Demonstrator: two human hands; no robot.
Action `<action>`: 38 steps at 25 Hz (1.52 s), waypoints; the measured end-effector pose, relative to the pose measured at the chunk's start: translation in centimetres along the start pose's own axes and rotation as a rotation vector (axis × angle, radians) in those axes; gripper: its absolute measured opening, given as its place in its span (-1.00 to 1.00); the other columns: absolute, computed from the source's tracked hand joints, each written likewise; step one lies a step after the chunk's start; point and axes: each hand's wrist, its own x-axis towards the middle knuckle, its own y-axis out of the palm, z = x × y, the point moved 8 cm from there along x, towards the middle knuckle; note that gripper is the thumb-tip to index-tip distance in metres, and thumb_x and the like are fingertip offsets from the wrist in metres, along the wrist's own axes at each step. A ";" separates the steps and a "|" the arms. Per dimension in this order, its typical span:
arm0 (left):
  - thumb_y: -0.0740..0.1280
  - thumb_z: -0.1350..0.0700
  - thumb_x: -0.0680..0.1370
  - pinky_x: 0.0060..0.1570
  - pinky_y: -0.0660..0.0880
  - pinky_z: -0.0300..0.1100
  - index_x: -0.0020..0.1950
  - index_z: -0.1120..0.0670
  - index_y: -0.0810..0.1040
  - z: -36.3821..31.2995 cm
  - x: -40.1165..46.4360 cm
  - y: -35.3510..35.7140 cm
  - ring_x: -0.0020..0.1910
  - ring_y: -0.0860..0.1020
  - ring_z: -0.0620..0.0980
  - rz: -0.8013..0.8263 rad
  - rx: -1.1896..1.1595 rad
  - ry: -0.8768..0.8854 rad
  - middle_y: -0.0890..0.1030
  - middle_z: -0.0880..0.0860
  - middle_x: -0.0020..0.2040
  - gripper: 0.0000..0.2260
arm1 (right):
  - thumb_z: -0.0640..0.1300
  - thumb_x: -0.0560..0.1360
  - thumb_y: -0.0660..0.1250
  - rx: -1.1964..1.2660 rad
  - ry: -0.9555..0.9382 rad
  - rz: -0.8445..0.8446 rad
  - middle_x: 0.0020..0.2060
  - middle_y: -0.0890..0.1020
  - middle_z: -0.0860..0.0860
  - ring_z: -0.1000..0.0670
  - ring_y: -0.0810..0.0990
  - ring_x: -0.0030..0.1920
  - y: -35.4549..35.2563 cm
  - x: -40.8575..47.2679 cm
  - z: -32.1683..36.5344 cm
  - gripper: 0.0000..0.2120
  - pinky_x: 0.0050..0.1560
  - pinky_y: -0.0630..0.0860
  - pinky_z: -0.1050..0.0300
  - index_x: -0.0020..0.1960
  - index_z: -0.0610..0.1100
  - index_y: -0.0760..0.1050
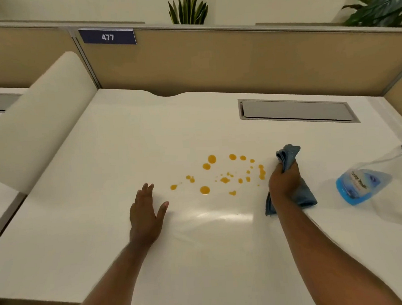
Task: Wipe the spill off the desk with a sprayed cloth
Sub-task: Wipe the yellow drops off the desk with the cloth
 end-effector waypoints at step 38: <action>-0.12 -0.33 0.51 0.50 -0.22 -0.20 0.51 -0.22 -0.28 1.8 0.4 1.0 0.51 -0.13 -0.27 0.098 0.159 -0.035 -0.05 -0.19 0.55 -0.38 | 0.51 0.41 -0.11 -0.856 -0.408 0.666 0.56 -0.17 -0.11 -0.28 -0.20 0.52 18.6 -3.0 2.2 -0.23 0.38 -0.16 -0.45 0.53 0.21 -0.14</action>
